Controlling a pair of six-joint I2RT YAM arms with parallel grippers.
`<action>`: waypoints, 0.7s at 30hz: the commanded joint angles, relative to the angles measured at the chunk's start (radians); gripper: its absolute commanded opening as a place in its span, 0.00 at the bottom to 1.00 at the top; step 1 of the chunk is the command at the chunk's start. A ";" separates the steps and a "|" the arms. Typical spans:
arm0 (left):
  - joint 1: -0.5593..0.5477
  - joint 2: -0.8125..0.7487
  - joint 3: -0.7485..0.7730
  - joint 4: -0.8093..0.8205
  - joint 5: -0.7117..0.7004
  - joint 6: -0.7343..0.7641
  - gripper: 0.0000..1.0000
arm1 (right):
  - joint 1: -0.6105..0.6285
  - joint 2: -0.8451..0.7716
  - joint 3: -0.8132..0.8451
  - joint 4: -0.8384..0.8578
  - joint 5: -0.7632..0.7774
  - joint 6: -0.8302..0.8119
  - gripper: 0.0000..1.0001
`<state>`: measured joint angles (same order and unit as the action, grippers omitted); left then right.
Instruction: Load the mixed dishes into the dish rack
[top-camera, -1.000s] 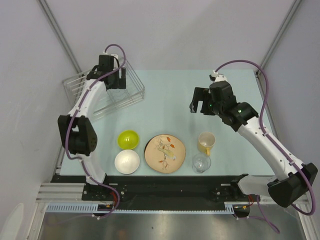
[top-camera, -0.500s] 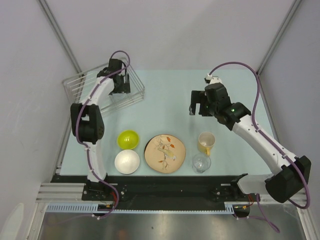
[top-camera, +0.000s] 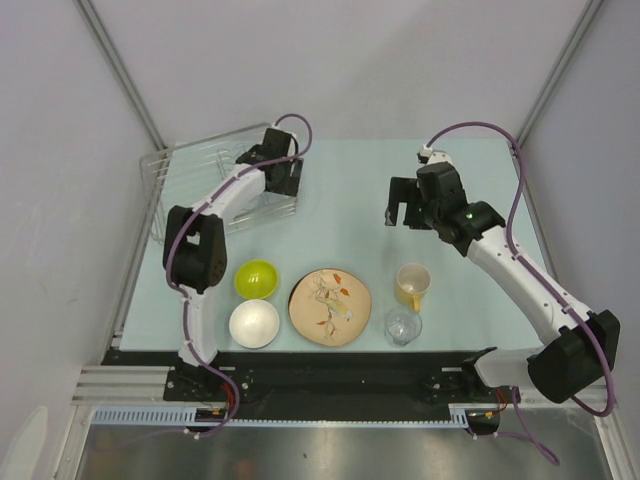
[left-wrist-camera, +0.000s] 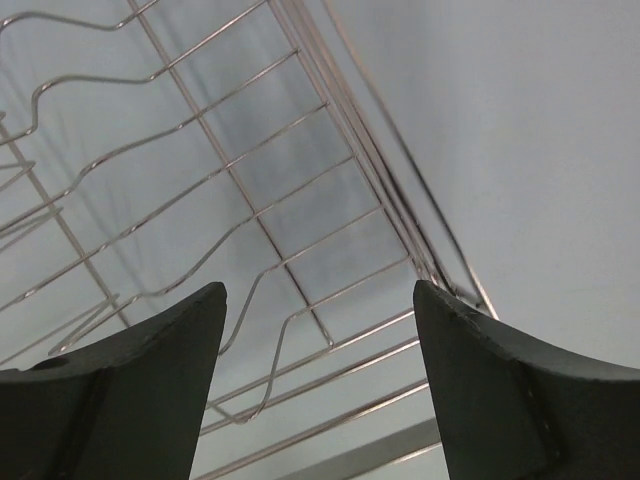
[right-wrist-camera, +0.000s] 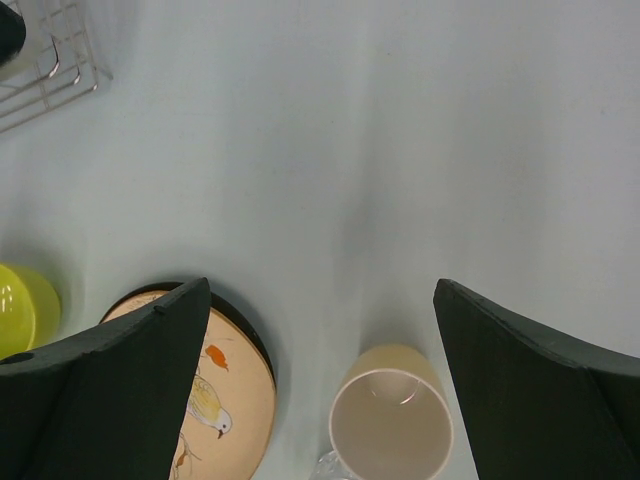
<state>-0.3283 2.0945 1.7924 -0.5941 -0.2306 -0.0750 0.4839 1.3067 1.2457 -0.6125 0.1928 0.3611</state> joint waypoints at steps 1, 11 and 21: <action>-0.066 -0.008 -0.057 -0.026 0.050 0.072 0.81 | -0.028 -0.026 0.004 0.013 -0.012 -0.014 1.00; -0.107 -0.079 -0.016 -0.033 0.116 0.124 0.78 | -0.071 0.006 -0.015 0.042 -0.064 -0.011 1.00; 0.040 -0.401 0.129 -0.082 0.206 0.130 0.81 | -0.021 0.270 0.107 0.135 -0.151 0.022 1.00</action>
<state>-0.3882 1.8938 1.8828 -0.6819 -0.0650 0.0467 0.4221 1.4963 1.2663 -0.5625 0.0887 0.3729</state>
